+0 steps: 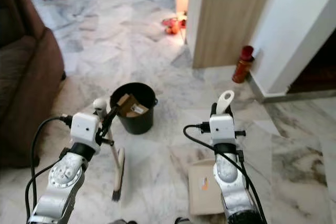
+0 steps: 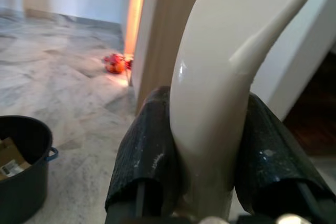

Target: Sweep floor

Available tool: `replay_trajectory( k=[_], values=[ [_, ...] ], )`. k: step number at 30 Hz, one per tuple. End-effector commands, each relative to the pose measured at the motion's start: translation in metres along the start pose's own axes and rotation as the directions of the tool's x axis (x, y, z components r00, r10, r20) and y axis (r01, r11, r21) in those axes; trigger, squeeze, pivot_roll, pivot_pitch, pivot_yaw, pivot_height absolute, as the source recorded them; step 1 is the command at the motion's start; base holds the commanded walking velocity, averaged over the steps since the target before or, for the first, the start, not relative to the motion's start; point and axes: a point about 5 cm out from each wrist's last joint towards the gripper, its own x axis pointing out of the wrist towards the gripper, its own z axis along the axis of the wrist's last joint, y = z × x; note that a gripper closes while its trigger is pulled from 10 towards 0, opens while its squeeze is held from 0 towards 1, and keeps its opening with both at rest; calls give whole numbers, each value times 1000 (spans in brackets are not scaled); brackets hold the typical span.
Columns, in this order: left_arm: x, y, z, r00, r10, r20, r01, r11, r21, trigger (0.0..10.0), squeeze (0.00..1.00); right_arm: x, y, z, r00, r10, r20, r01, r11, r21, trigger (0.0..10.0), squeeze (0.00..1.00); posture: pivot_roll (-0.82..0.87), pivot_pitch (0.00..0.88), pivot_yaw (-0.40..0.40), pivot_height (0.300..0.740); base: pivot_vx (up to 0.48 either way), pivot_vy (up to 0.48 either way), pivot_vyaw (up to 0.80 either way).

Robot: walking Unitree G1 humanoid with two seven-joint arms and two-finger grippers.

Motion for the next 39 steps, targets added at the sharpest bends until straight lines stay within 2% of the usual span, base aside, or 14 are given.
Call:
replay_trajectory(
  k=[1, 12, 17, 23, 28, 39],
  values=[
    [0, 3, 2, 1000, 0, 4, 0, 999, 41, 10000, 0, 4, 1, 5, 1000, -3, 16, 3, 1000, 19, 10000, 0, 62, 129, 41, 740, 0, 0, -800],
    [3, 4, 5, 1000, 4, 13, -5, 999, 54, 10000, 0, 5, 2, 4, 1000, -1, 5, 1, 1000, 22, 10000, 0, 65, 150, 40, 740, 0, -52, -800],
    [4, 5, 5, 1000, 6, 13, -6, 998, 55, 10000, 0, 5, 3, 4, 1000, 1, 3, -1, 1000, 23, 10000, 0, 67, 156, 42, 740, 0, -412, -800],
    [4, 5, 5, 1000, 5, 10, -6, 998, 59, 10000, 0, 5, 3, 3, 1000, 2, -4, -1, 1000, 23, 10000, 0, 66, 161, 41, 740, 0, 0, -800],
    [4, 4, 4, 1000, 9, 9, -10, 999, 48, 10000, 0, 5, 3, 3, 1000, 2, -7, -2, 1000, 23, 10000, 0, 65, 162, 40, 740, 0, -353, -800],
    [4, 3, 4, 1000, 8, 10, -9, 999, 54, 10000, 0, 5, 3, 2, 1000, 6, -8, -5, 1000, 21, 10000, 0, 61, 148, 36, 740, 0, 0, -800]
  ],
)
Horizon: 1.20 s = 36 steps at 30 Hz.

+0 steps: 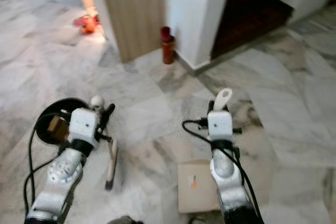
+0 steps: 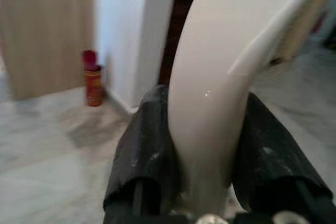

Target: Sweep floor

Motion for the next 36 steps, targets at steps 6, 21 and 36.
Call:
replay_trajectory(
  k=[6, 21, 36],
  values=[
    [0, 3, 2, 1000, 2, 20, -2, 1000, 17, 10000, 0, 1, 2, 3, 1000, 7, 16, -7, 1000, -5, 10000, 0, 57, 138, 36, 740, 0, 0, -800],
    [0, 3, 3, 1000, 5, 30, -5, 1000, 10, 10000, 0, 1, 3, 3, 1000, 14, 19, -14, 1000, -6, 10000, 0, 49, 114, 35, 740, 0, -157, -800],
    [0, 2, 4, 999, 7, 35, -7, 1000, 3, 10000, 0, 3, 3, 4, 1000, 17, 22, -17, 1000, -9, 10000, 0, 48, 130, 30, 740, 0, 0, -800]
  ],
)
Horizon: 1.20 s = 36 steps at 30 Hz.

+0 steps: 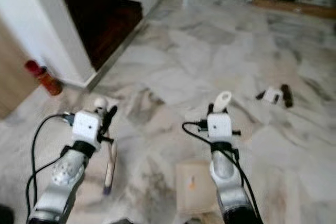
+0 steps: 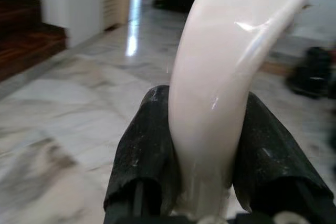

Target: Sweep floor

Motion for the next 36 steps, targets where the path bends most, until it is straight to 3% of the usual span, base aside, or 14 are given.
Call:
replay_trajectory(
  k=[1, 24, 36],
  values=[
    [0, 3, 7, 999, 8, 39, -8, 1000, 7, 10000, 0, 2, 1, 5, 1000, 7, 29, -6, 1000, -13, 10000, 0, 48, 130, 30, 740, 0, 0, -800],
    [1, 1, 6, 999, 4, 33, -5, 1000, 6, 10000, 0, 1, 5, 5, 999, 19, 28, -19, 1000, -13, 10000, 0, 46, 134, 28, 740, 0, -35, -800],
    [2, 1, 5, 1000, 12, 13, -12, 1000, -1, 10000, 0, 0, 13, 7, 998, 56, 34, -56, 998, -1, 10000, 0, 46, 143, 26, 740, 47, 0, 0]
  ],
)
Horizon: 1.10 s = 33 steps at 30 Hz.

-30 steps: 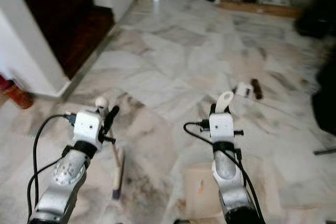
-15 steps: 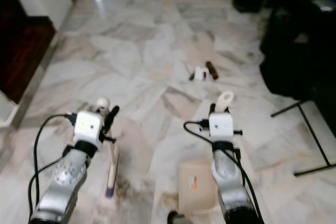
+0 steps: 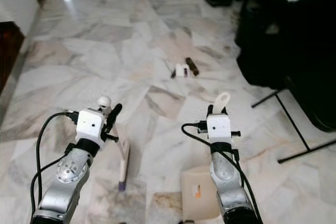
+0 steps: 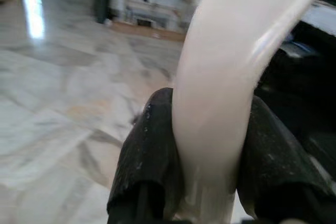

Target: Sweep floor

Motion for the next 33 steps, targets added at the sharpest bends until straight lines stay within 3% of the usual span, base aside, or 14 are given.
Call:
replay_trajectory(
  k=[1, 33],
  values=[
    [2, 1, 6, 1000, 5, 20, -5, 1000, 13, 10000, 0, 1, -3, 4, 1000, -9, 27, 9, 1000, 1, 10000, 0, 46, 144, 26, 740, 296, 0, 0],
    [2, 4, 4, 1000, 21, 14, -21, 1000, 14, 10000, 0, 3, -3, 10, 998, -14, 55, 13, 1000, 18, 10000, 0, 43, 138, 35, 740, 321, 0, 0]
  ],
)
